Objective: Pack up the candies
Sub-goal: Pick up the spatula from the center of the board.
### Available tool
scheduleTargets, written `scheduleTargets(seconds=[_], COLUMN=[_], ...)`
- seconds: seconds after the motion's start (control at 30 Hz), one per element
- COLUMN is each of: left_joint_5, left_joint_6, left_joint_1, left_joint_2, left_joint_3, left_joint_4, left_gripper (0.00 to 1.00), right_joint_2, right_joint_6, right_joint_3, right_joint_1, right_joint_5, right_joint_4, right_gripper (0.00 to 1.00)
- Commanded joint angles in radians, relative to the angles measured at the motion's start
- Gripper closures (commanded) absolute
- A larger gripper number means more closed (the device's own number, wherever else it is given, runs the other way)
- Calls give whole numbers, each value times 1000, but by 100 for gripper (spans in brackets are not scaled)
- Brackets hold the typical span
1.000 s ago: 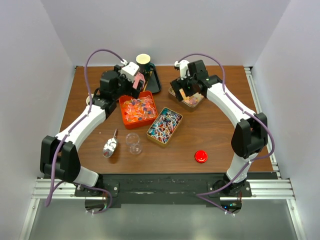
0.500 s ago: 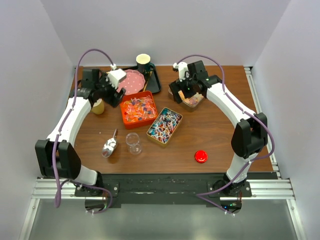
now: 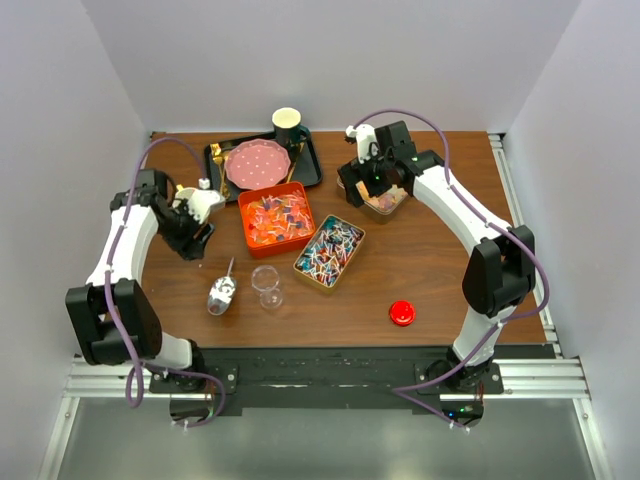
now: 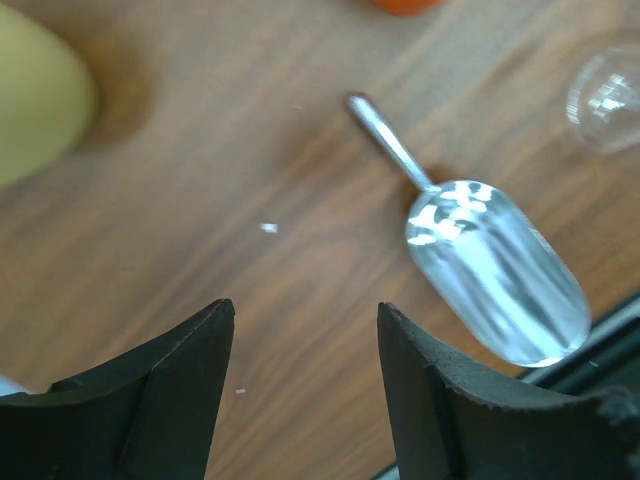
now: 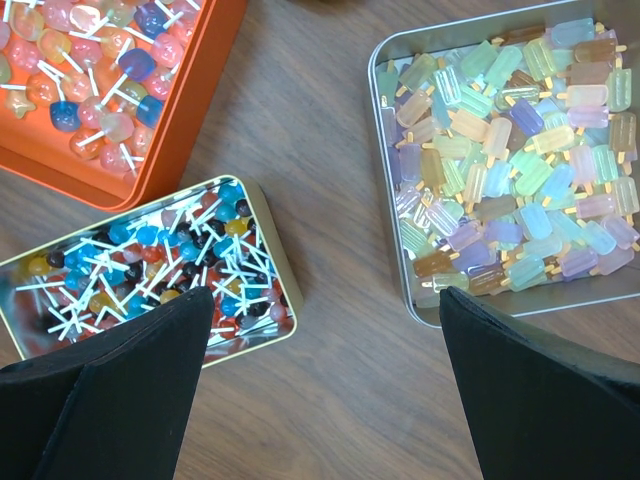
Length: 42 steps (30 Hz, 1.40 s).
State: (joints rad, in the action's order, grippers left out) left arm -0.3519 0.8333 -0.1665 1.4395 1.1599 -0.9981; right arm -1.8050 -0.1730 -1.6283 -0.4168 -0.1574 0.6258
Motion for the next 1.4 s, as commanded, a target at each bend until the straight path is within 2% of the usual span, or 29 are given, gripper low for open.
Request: scheduleTargets(seconds=[0.0, 0.3, 0.57, 0.87, 1.07, 1.23, 1.27, 1.37], left_joint_5=[-96, -82, -91, -134, -147, -102, -99, -99], left_joint_6=[29, -33, -49, -115, -151, -189, -195, -195], left_joint_1=[1, 1, 2, 35, 59, 58, 59, 59], left_joint_2=[-33, -68, -48, 39, 68, 45, 36, 7], left_joint_3=[-66, -183, -253, -284, -292, -331, -335, -335], left_joint_4=[-88, -42, -16, 30, 59, 144, 154, 170], left_gripper=[37, 39, 49, 68, 87, 96, 100, 100], right_joint_2=[32, 32, 38, 39, 32, 18, 13, 3], right_joint_6=[0, -11, -20, -22, -22, -16, -17, -17], right_joint_3=[-18, -15, -5, 13, 18, 12, 4, -14], right_joint_1=[1, -2, -8, -13, -16, -17, -20, -23], right_joint_5=[-42, -39, -42, -42, -44, -53, -53, -57], right_joint_4=[-6, -1, -3, -5, -9, -15, -14, -8], right_gripper=[1, 1, 1, 1, 1, 1, 1, 1])
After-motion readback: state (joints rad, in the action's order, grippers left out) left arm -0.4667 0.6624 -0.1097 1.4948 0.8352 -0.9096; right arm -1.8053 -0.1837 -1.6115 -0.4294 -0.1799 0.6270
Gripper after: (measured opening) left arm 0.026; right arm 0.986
